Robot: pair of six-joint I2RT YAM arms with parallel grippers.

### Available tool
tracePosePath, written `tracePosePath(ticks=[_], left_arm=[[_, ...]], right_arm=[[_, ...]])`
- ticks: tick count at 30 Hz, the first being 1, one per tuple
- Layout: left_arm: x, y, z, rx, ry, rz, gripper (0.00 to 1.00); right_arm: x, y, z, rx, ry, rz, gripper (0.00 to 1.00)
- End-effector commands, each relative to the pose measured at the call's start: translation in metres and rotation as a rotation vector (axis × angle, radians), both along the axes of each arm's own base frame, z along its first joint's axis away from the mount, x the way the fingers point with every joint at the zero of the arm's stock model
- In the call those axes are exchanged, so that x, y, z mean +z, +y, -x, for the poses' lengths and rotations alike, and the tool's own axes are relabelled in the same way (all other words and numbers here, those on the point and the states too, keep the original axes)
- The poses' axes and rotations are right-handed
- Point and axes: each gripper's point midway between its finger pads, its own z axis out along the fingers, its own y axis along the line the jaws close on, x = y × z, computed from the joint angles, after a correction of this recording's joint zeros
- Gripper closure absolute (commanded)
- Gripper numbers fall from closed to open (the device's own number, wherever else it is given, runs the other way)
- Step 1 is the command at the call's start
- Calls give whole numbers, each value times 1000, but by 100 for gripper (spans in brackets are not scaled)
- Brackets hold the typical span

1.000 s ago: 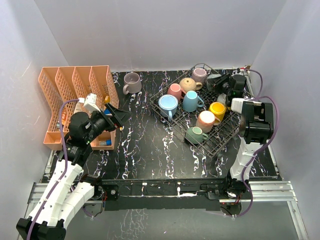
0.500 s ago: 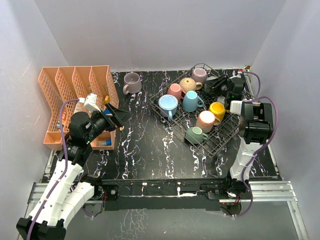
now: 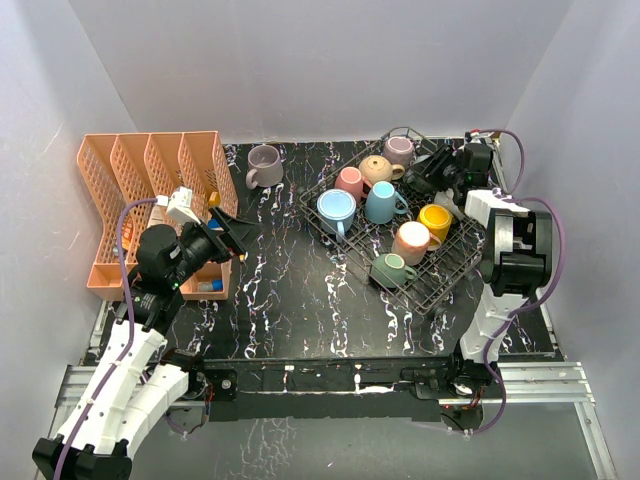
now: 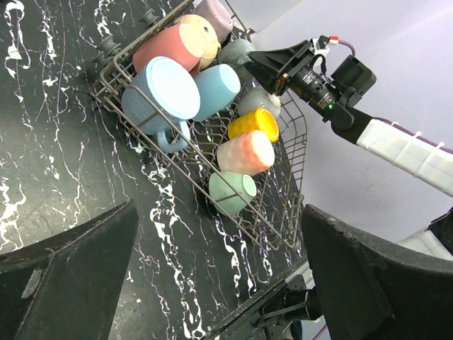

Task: Load the cups into the dish rack
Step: Adjust the cup in the dish rack.

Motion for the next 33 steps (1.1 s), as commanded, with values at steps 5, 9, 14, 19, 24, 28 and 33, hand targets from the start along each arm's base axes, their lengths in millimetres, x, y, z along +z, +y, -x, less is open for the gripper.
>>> tracePosePath(ticks=[5,9,14,19,24,28,33], left_arm=[[17,1,6,-10,-56,12,4],[14,0,5,-10,-53,11,4],[14,0,5,-14,-56,14,4],[15,2,7,-9,-57,2,4],[14,3,9,-5,-55,-1,4],[14,2,8,-7,-58,-3,4],[16,2,7,-10,-59,-3,4]], right_arm=[[51,-12,-1,13,-90,147,57],[60,-7,4,54,-112,181,58],[71,5,9,139,-155,206,59],[97,35,25,427,-323,317,62],[109,61,62,840,-597,589,49],[92,55,80,1076,-767,898,30],[71,37,61,1205,-784,1107,27]])
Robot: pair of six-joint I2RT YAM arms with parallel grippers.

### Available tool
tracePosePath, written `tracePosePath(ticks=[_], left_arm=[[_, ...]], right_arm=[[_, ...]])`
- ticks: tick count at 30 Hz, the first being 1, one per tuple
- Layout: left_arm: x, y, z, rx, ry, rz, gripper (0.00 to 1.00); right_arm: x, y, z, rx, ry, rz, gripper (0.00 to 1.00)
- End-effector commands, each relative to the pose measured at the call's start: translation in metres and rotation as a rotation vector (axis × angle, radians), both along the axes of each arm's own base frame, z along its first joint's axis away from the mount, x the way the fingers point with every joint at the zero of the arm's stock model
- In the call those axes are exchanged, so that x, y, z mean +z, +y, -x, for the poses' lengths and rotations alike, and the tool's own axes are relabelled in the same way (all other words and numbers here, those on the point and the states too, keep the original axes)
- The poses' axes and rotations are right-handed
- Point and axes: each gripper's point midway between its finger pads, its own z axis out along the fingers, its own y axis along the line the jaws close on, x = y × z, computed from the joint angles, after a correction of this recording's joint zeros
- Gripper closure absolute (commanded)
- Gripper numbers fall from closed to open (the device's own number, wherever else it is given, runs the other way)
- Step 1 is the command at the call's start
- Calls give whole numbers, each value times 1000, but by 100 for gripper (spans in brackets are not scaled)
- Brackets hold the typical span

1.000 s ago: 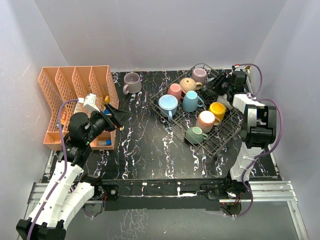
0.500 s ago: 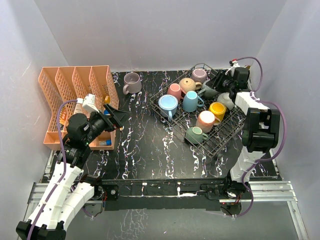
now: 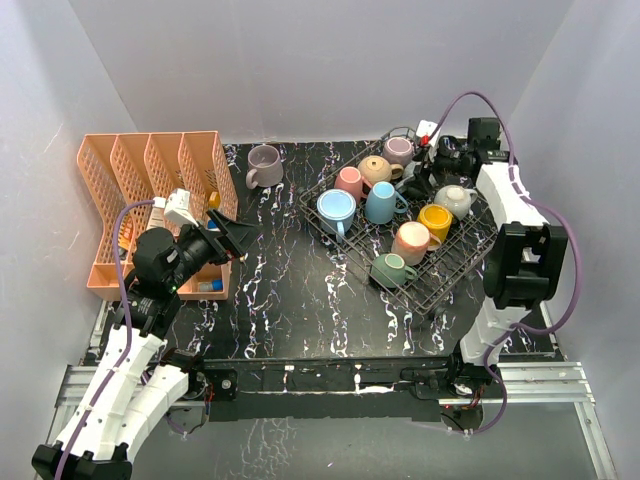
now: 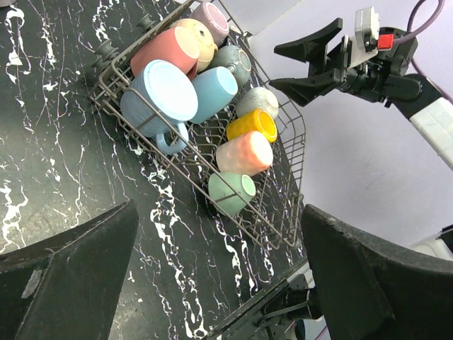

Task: Load the cups into the dish rack
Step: Adjust the cup in the dish rack.

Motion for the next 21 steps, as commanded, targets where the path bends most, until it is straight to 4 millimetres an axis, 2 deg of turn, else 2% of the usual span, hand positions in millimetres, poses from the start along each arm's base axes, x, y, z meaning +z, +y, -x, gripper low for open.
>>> tracePosePath(ticks=[1,5,12,21], left_arm=[[10,0,1,-8,-32,-1,4],[9,1,3,-4,-31,-2,4],[7,0,1,-8,-28,-2,4],[7,-1,-1,-14,-27,-6,4]], right_arm=[[-7,-11,-5,219,-153,231,28],[-26,-9,-9,305,-63,247,33],[-58,13,-3,369,-8,278,34],[-92,12,-8,364,79,323,40]])
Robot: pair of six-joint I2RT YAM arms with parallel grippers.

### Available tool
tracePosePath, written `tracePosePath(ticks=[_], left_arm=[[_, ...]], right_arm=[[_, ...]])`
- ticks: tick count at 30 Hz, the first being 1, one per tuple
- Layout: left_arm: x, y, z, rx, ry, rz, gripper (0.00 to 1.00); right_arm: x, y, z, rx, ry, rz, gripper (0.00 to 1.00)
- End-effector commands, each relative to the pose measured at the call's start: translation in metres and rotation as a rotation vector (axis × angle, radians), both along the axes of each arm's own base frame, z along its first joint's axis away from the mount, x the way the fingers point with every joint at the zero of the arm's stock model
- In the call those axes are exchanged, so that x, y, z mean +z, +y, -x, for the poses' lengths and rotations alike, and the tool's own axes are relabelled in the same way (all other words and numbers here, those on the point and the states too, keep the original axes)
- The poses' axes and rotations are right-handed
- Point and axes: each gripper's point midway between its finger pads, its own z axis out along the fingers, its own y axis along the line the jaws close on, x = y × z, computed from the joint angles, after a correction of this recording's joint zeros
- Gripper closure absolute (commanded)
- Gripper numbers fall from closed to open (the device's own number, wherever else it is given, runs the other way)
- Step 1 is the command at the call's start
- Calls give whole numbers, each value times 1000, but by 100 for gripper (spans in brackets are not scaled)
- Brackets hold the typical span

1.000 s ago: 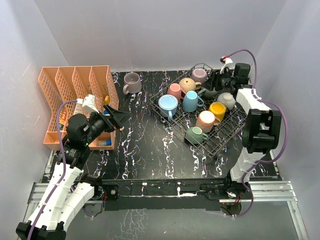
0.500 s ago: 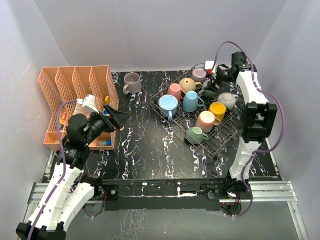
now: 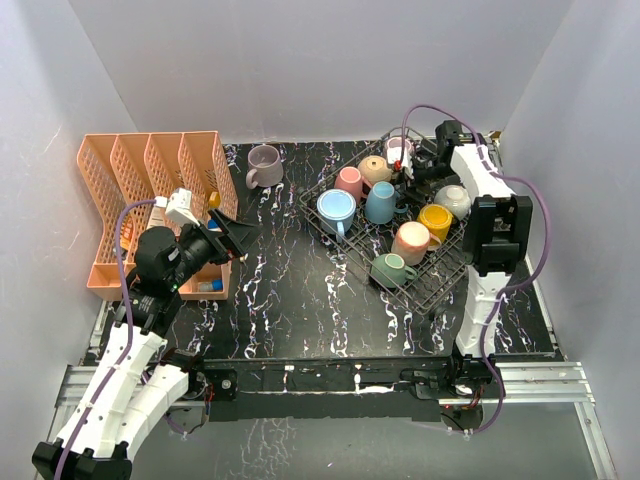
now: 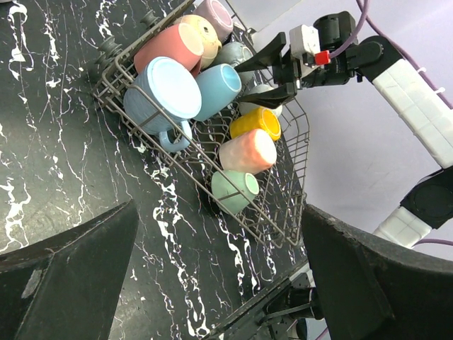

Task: Load the cups into the dish rack
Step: Adjust the cup in the dish rack.

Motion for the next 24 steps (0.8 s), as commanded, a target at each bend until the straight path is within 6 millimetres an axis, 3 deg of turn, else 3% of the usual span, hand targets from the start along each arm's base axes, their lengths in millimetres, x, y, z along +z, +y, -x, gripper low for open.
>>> tracePosePath(ticks=[1,3,8,20,24], left_arm=[[10,-1,0,-13,-37,5,4],[9,-1,0,-13,-35,5,4],[9,-1,1,-12,-32,2,4],[10,-1,0,-11,-36,-2,4],[10,-1,0,-10,-36,-1,4]], right_arm=[[-13,-6,-3,10,16,42,41],[-20,8,1,43,31,63,45],[-26,9,1,40,48,95,61],[3,-19,-20,-13,-53,161,91],[11,-40,-24,-50,-67,154,92]])
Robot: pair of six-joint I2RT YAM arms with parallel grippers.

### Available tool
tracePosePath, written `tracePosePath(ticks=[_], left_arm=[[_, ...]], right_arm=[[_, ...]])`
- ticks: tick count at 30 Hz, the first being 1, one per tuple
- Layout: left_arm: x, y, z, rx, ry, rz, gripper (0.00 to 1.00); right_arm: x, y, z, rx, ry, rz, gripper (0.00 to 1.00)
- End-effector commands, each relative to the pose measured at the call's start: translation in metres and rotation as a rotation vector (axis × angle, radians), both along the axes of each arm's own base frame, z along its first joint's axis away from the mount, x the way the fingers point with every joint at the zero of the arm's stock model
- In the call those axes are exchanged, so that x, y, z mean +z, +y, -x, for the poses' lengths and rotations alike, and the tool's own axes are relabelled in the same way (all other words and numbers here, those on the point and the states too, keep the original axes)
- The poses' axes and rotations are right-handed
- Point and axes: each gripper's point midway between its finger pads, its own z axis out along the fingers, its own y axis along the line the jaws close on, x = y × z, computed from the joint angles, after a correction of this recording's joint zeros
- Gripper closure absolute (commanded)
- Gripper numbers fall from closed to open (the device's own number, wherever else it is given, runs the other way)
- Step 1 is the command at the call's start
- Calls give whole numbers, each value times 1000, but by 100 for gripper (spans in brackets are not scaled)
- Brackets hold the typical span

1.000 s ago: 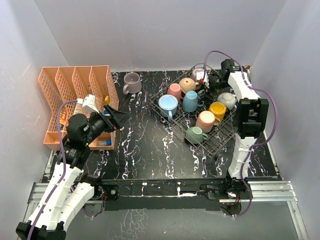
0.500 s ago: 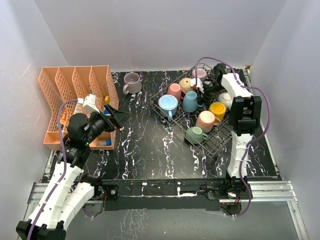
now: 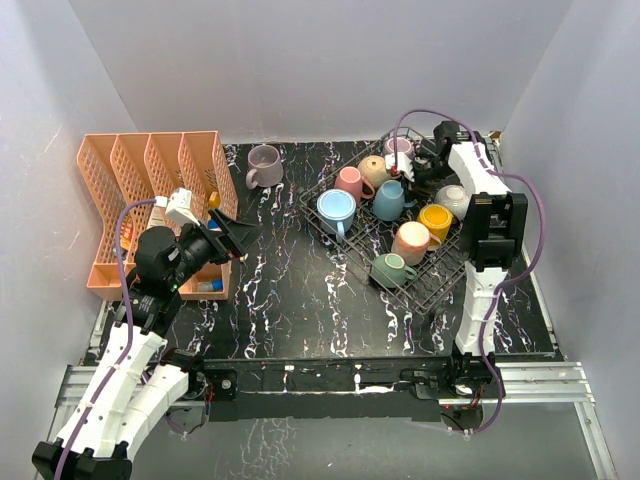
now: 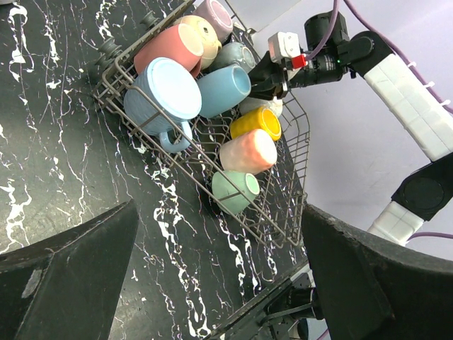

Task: Load the cups into the dish rack
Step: Adjust the cup in the dish rack.

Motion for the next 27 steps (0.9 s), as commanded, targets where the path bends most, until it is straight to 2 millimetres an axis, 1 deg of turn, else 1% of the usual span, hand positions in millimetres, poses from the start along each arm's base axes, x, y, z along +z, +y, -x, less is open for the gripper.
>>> tracePosePath(ticks=[1,6,10,11,12,13,16,19,23,24,27], left_arm=[[10,-1,0,-10,-32,3,4],[12,-1,-1,-11,-37,8,4],[13,-1,0,-10,-34,6,4],[13,-1,0,-10,-34,6,4],[12,-1,0,-9,-31,6,4],[13,-1,0,-9,-33,7,4],[14,-2,-1,-12,-35,15,4],[15,-4,-4,-20,-33,23,4],[18,-6,-5,-27,-33,20,4],[19,-6,-6,-26,-34,19,4],[19,-6,-6,-24,-33,20,4]], right_arm=[[43,-19,-18,-26,-119,-19,92],[32,-28,-20,-44,-100,17,91],[24,-36,-30,-100,-89,36,88],[22,-37,-32,-116,-87,37,86],[22,-37,-33,-124,-88,37,80],[22,-37,-35,-131,-90,33,76],[25,-29,-32,-120,-88,-3,68],[23,-23,-29,-111,-83,-20,67],[27,-22,-28,-116,-82,-26,67],[31,-22,-27,-118,-86,-27,64],[48,-23,-24,-122,-105,-48,52]])
